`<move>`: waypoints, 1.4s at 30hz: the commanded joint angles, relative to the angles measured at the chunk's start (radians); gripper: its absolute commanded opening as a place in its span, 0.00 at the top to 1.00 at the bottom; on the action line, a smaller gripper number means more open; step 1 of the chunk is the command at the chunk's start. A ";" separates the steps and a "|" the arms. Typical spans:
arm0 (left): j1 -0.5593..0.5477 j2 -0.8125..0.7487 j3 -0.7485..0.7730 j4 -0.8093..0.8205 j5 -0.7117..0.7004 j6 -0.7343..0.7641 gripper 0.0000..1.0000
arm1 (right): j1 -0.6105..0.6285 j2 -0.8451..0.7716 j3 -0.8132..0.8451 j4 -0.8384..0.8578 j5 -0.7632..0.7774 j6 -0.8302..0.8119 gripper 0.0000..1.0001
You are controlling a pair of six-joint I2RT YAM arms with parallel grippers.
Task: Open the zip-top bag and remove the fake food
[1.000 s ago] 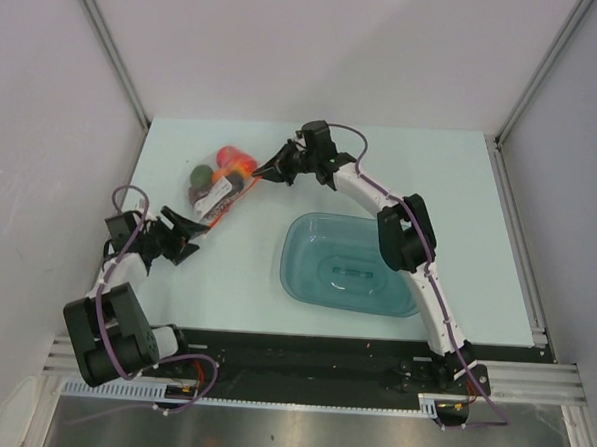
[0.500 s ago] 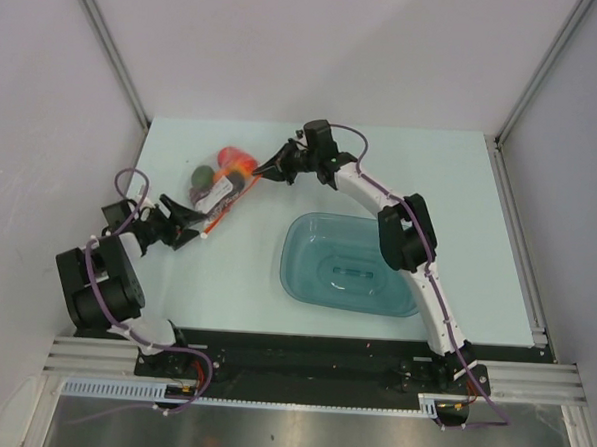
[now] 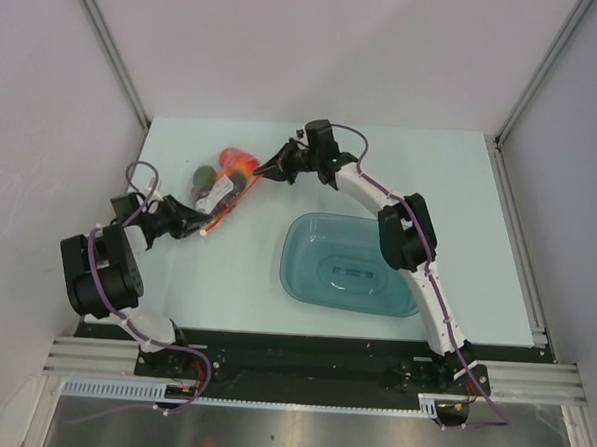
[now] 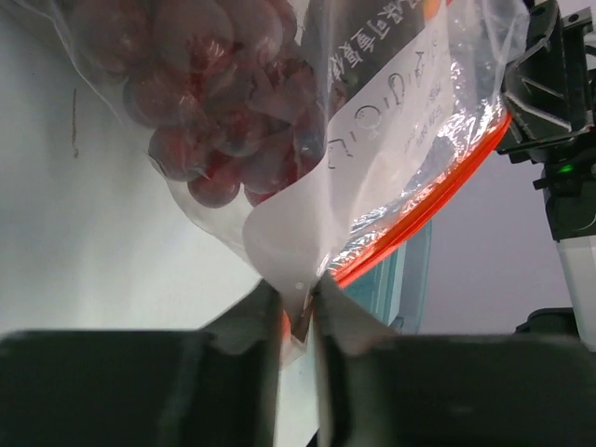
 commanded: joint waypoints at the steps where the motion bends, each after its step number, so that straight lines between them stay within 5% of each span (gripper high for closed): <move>1: -0.003 -0.052 0.055 -0.014 0.031 0.021 1.00 | -0.016 -0.002 0.050 -0.020 -0.042 -0.080 0.86; 2: -0.009 -0.063 0.054 -0.017 0.026 0.013 1.00 | -0.017 -0.007 0.052 -0.036 -0.036 -0.121 0.72; 8: -0.091 -0.173 -0.066 0.185 0.003 -0.241 1.00 | 0.000 -0.091 0.047 -0.206 -0.013 -0.299 0.26; 14: -0.174 -0.276 -0.199 0.395 -0.090 -0.548 1.00 | 0.073 -0.275 -0.154 -0.211 0.042 -0.396 0.09; 16: -0.181 -0.291 -0.207 0.394 -0.119 -0.600 1.00 | 0.110 -0.335 -0.264 -0.101 0.051 -0.356 0.09; 21: -0.195 -0.333 -0.164 0.285 -0.175 -0.616 1.00 | 0.173 -0.390 -0.388 0.071 0.024 -0.227 0.35; 31: -0.235 -0.360 -0.158 0.259 -0.225 -0.692 1.00 | 0.250 -0.427 -0.531 0.189 0.085 -0.089 0.42; 42: -0.246 -0.377 -0.183 0.242 -0.219 -0.686 1.00 | 0.241 -0.381 -0.570 0.337 0.084 -0.023 0.62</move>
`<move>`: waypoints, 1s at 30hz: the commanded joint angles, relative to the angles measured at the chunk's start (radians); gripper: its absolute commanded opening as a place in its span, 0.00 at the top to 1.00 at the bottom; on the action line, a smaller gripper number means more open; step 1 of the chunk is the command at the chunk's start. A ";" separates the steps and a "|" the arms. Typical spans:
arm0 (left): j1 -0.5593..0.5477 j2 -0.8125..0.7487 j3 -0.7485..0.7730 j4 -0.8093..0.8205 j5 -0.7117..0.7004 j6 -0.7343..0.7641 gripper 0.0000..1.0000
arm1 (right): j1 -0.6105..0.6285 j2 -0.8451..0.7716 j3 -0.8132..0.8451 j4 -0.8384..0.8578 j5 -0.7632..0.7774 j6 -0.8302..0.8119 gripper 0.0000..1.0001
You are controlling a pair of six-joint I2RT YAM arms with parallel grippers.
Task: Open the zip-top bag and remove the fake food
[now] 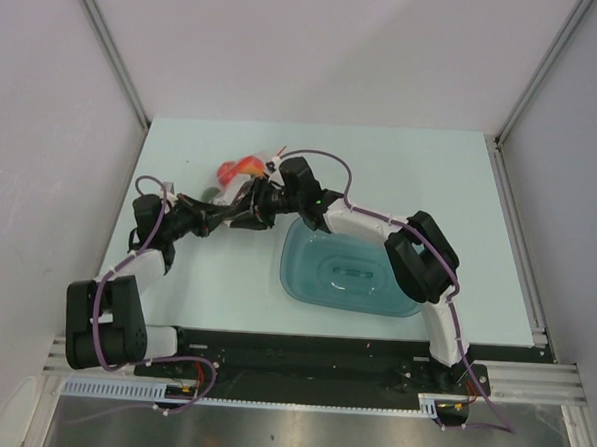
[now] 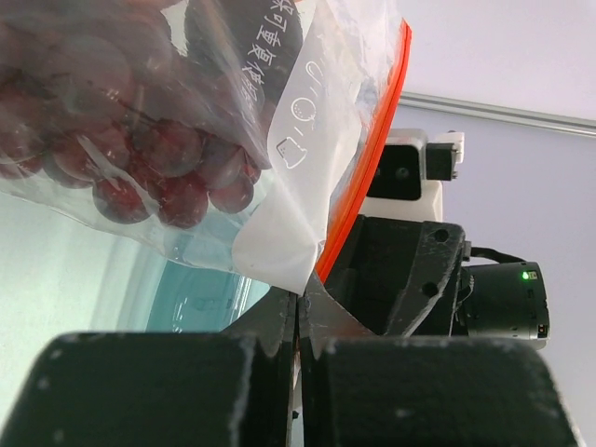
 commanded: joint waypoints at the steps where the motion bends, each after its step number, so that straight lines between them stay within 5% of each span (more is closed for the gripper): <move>1: -0.010 -0.044 0.002 0.024 0.007 -0.013 1.00 | -0.003 0.006 -0.001 0.099 0.000 0.035 0.64; 4: -0.010 -0.047 -0.004 0.026 0.010 -0.016 1.00 | -0.003 0.018 -0.001 0.111 -0.012 0.049 0.71; 16: -0.011 -0.037 0.014 0.022 0.014 -0.013 1.00 | 0.002 0.006 -0.033 0.073 -0.034 0.021 0.60; 30: -0.011 -0.034 0.011 0.024 0.024 -0.016 1.00 | -0.009 0.041 -0.038 0.125 -0.039 0.043 0.67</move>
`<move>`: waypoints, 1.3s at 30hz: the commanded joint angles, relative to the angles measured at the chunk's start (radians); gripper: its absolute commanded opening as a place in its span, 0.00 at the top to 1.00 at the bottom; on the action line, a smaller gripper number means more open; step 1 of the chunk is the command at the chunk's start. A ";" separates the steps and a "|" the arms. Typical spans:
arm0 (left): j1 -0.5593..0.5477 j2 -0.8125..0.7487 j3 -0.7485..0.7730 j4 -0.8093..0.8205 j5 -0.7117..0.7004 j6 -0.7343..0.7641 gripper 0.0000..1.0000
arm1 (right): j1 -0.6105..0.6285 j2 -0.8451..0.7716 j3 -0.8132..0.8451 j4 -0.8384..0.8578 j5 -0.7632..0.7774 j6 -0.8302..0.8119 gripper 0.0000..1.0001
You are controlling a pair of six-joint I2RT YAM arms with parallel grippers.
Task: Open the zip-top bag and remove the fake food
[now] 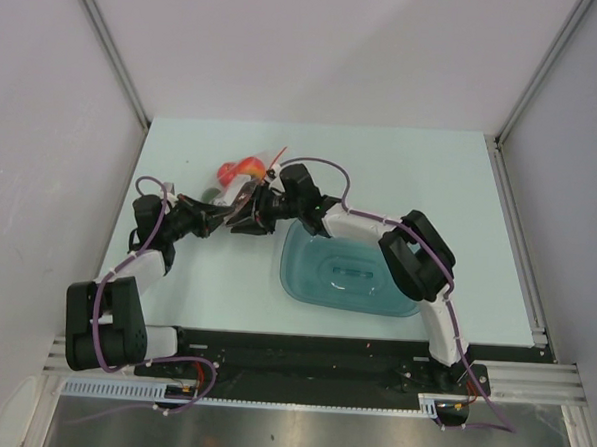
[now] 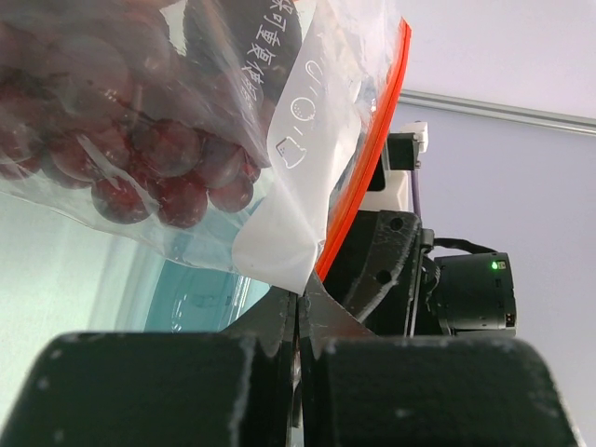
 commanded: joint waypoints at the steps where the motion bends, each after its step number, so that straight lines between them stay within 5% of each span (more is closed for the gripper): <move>1: -0.008 -0.024 0.012 0.033 0.022 -0.015 1.00 | -0.004 0.022 0.016 0.047 -0.018 0.009 0.69; 10: -0.008 -0.022 0.012 0.028 0.025 -0.009 1.00 | -0.019 0.036 0.036 0.058 -0.017 0.018 0.77; 22: -0.008 -0.019 0.004 0.039 0.028 -0.030 1.00 | -0.012 0.059 0.038 0.142 -0.046 0.014 0.67; 31: -0.008 -0.021 -0.017 0.056 0.025 -0.044 1.00 | -0.010 0.063 0.036 0.216 -0.052 0.029 0.77; 39: -0.008 -0.015 -0.020 0.071 0.025 -0.076 1.00 | 0.001 0.051 0.005 0.223 -0.046 -0.002 0.57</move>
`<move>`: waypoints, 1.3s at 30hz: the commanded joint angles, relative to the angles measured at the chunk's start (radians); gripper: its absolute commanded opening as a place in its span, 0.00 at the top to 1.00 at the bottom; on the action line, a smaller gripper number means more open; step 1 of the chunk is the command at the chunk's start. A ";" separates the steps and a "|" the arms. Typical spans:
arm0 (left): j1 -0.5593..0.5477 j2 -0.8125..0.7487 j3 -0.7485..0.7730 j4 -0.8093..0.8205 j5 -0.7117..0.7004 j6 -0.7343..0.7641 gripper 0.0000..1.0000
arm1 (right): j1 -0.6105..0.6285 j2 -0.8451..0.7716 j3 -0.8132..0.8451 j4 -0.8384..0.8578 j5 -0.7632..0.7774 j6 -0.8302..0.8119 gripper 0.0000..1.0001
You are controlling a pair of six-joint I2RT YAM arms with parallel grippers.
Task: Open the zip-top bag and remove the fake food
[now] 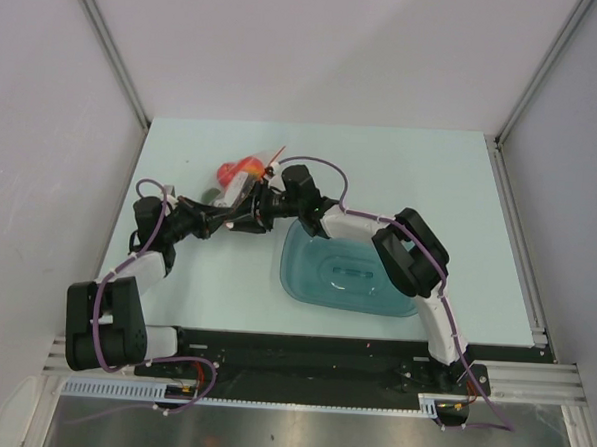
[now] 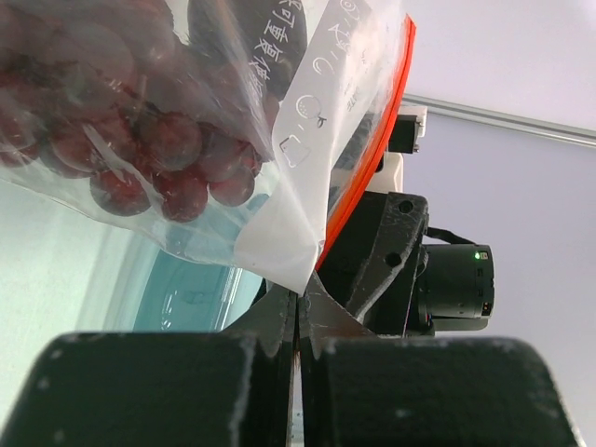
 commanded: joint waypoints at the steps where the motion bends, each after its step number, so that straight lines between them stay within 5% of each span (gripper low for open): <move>1: -0.009 -0.013 -0.005 0.065 0.024 -0.045 0.99 | 0.010 -0.010 0.002 0.079 -0.002 -0.031 0.57; 12: -0.009 -0.009 -0.027 0.095 0.027 -0.083 1.00 | 0.015 -0.011 -0.021 0.114 0.008 -0.021 0.70; 29: -0.008 -0.004 -0.021 0.072 0.030 -0.066 1.00 | 0.001 -0.027 -0.057 0.144 0.008 -0.009 0.76; 36: -0.006 -0.001 -0.004 0.012 0.031 -0.018 1.00 | -0.005 -0.051 -0.060 0.136 -0.008 -0.009 1.00; 39: -0.006 -0.003 0.015 -0.040 0.027 0.019 1.00 | -0.008 -0.062 -0.064 0.125 -0.006 -0.017 1.00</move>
